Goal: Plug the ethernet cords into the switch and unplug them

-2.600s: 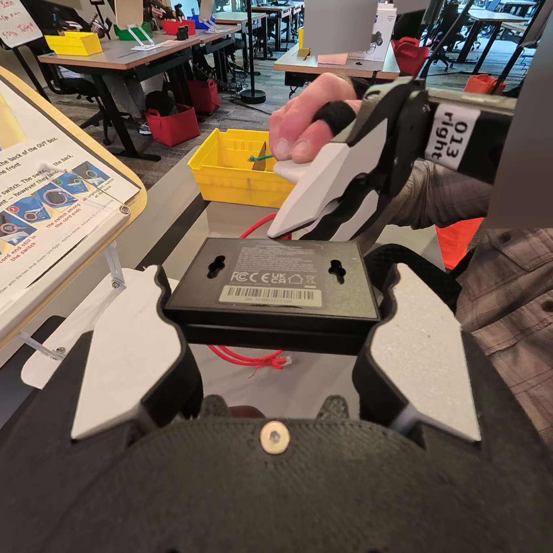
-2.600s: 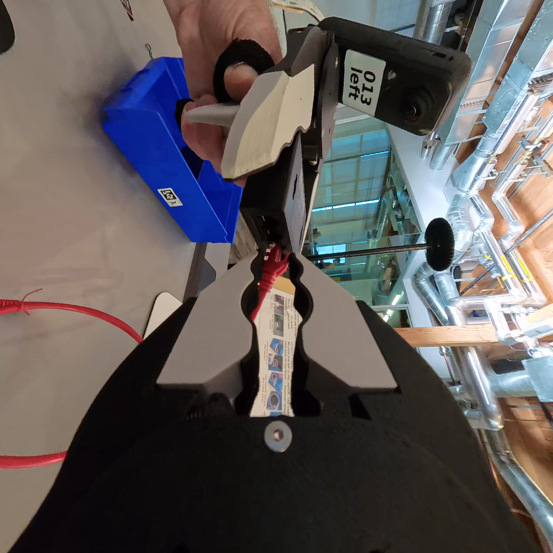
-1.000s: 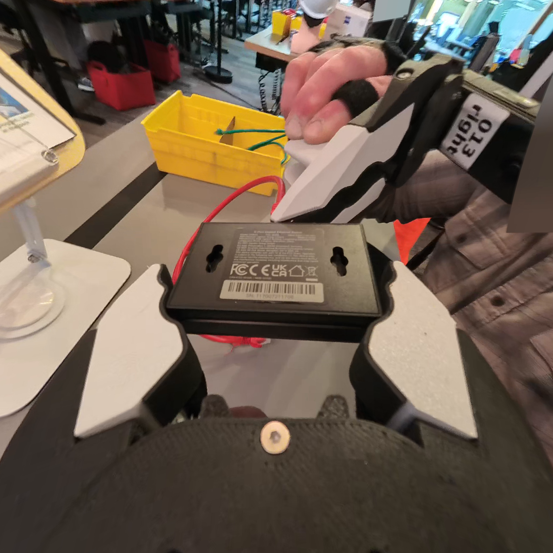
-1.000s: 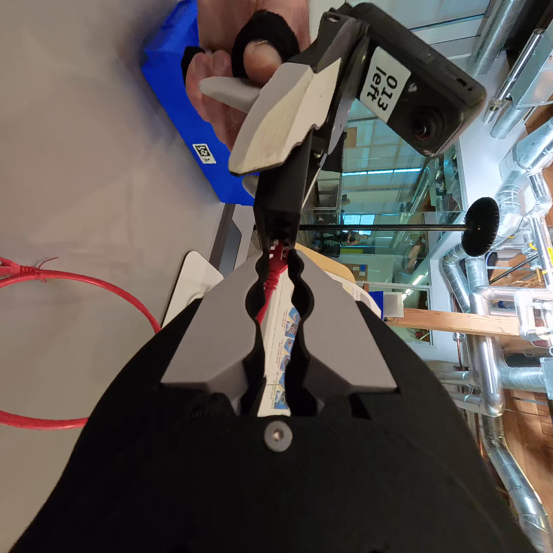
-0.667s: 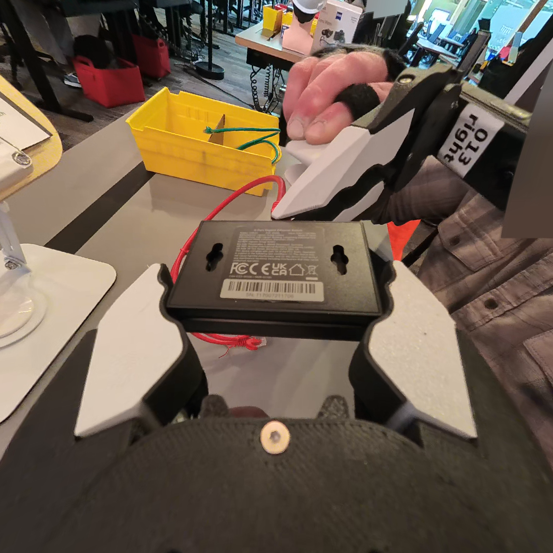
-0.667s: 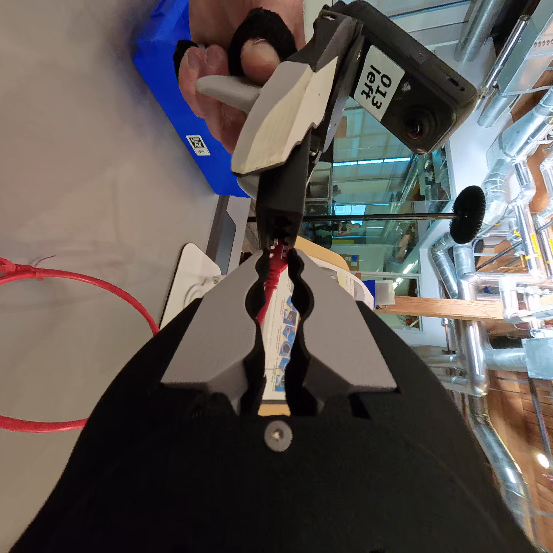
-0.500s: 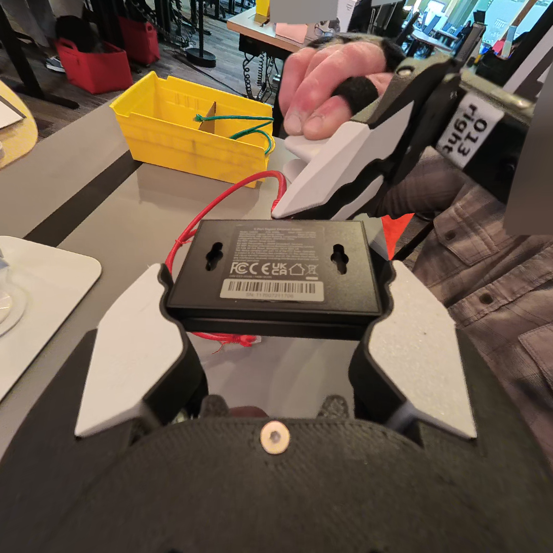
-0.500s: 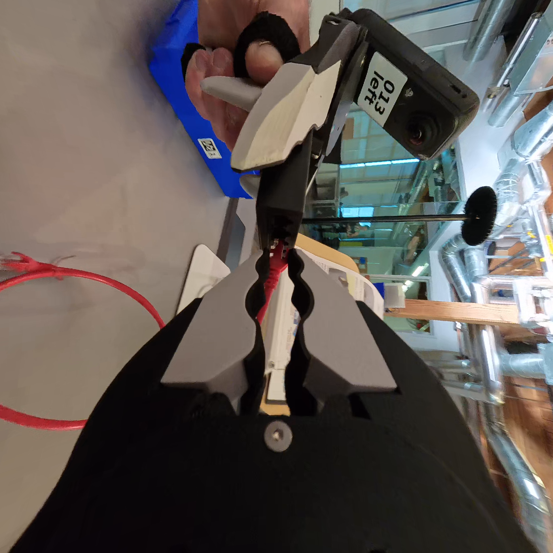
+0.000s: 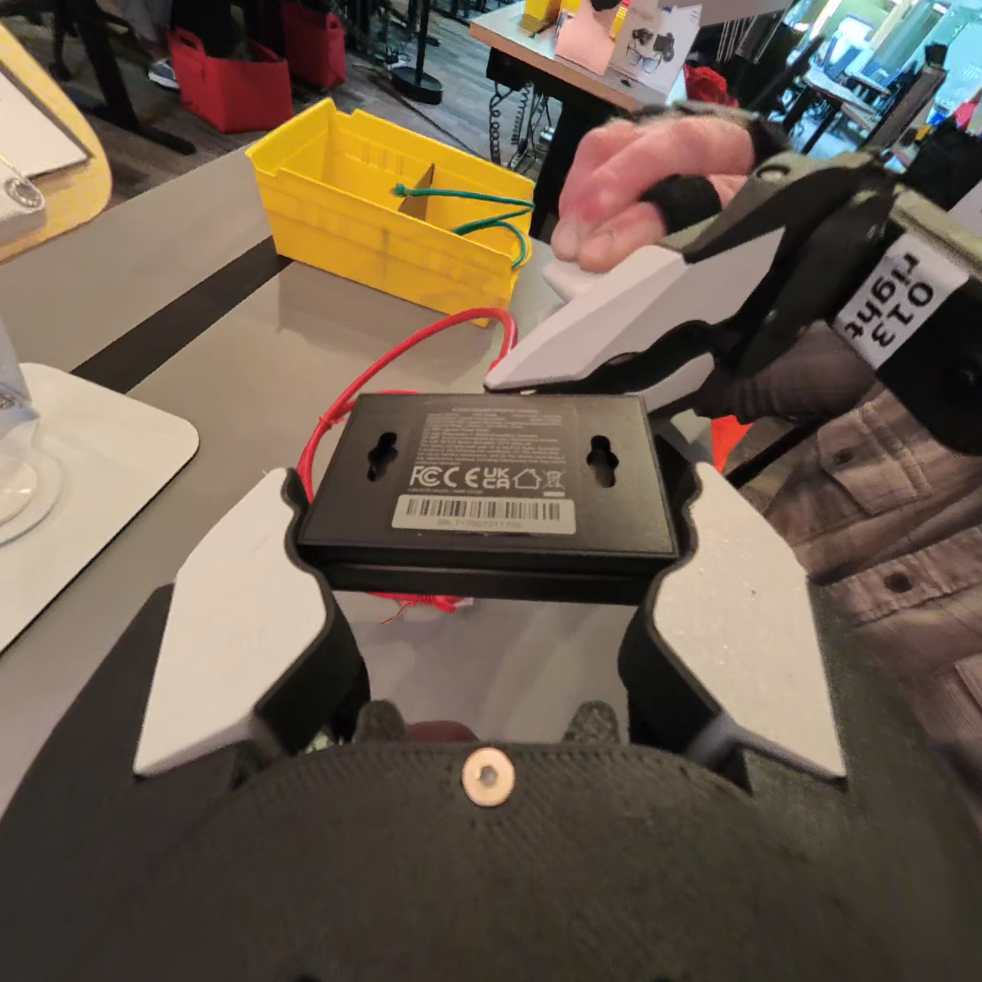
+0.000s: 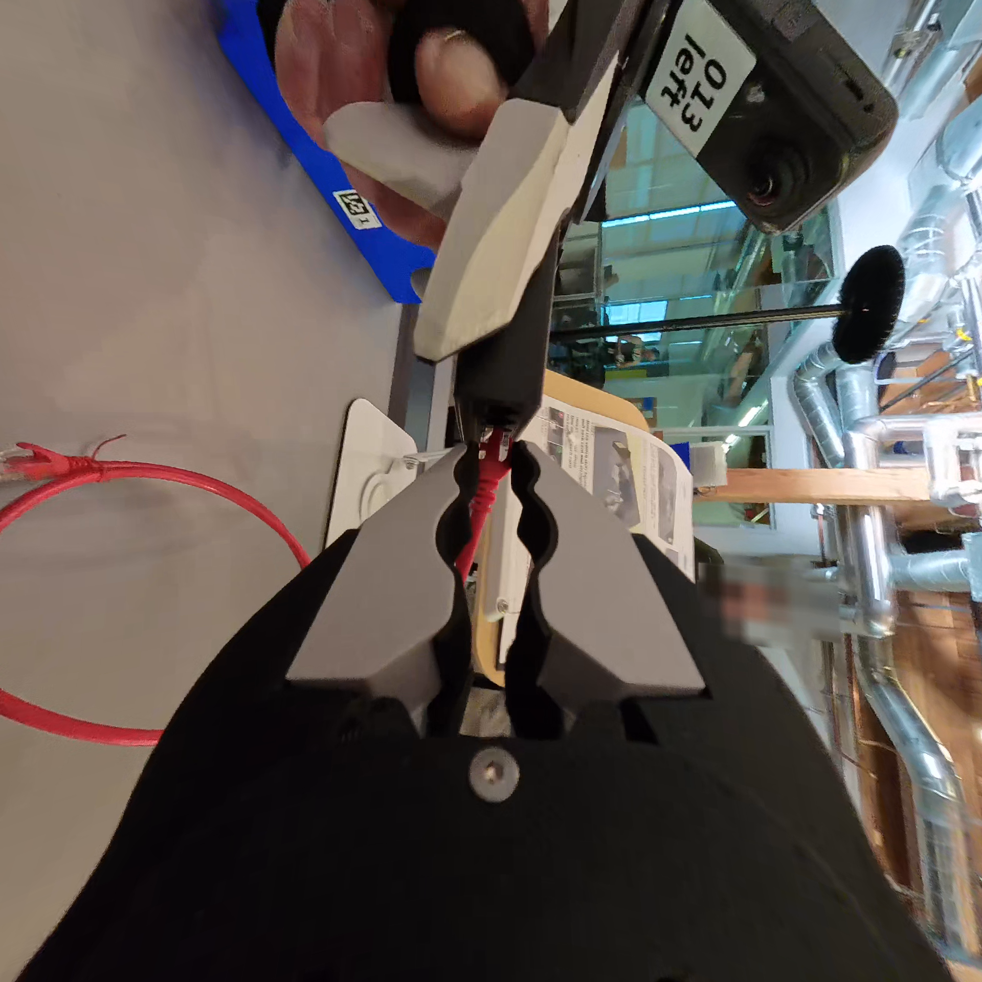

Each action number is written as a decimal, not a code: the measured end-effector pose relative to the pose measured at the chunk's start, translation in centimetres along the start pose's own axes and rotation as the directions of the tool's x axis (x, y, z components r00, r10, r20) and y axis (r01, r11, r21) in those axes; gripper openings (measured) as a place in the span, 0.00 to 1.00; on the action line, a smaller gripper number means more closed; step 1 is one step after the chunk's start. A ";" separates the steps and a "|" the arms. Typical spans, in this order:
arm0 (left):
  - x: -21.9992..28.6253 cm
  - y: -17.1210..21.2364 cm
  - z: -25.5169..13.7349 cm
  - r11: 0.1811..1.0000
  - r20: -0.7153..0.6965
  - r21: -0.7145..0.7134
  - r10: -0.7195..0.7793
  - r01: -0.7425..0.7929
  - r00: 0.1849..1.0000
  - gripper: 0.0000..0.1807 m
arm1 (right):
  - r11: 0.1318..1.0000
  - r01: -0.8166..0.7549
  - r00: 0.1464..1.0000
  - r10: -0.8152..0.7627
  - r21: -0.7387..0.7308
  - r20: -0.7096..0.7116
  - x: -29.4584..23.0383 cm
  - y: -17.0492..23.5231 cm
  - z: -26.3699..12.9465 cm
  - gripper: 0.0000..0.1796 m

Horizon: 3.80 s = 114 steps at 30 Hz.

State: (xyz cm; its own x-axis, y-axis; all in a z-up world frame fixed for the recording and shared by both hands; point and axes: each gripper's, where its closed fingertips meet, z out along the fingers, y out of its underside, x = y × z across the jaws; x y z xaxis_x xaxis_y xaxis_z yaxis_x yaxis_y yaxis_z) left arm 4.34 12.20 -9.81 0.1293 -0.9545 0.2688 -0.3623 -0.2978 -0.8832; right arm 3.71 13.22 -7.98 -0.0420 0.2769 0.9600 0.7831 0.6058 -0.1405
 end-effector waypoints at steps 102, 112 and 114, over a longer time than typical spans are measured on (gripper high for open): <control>-7.4 2.2 3.8 0.942 -0.107 0.067 0.336 -0.330 0.936 0.70 | 0.767 -0.483 0.704 0.628 -0.423 0.333 -10.0 14.4 -4.4 0.07; -5.4 -4.1 2.3 0.896 -0.133 0.128 0.439 -0.424 0.888 0.70 | 0.660 -0.575 0.464 0.750 -0.484 0.472 -13.8 12.5 -4.9 0.29; -5.1 -4.3 2.3 0.886 -0.114 0.138 0.459 -0.443 0.881 0.70 | 0.634 -0.570 0.437 0.773 -0.522 0.461 -13.5 13.4 -5.4 0.35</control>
State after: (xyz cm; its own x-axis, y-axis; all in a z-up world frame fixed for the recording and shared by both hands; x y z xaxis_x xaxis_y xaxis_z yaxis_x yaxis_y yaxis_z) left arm 7.33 18.39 -8.24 -0.1580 -0.9795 -0.1246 -0.2505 0.1618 -0.9545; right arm 18.14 13.56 -21.55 0.3008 0.9326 0.1995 0.8446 -0.1634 -0.5099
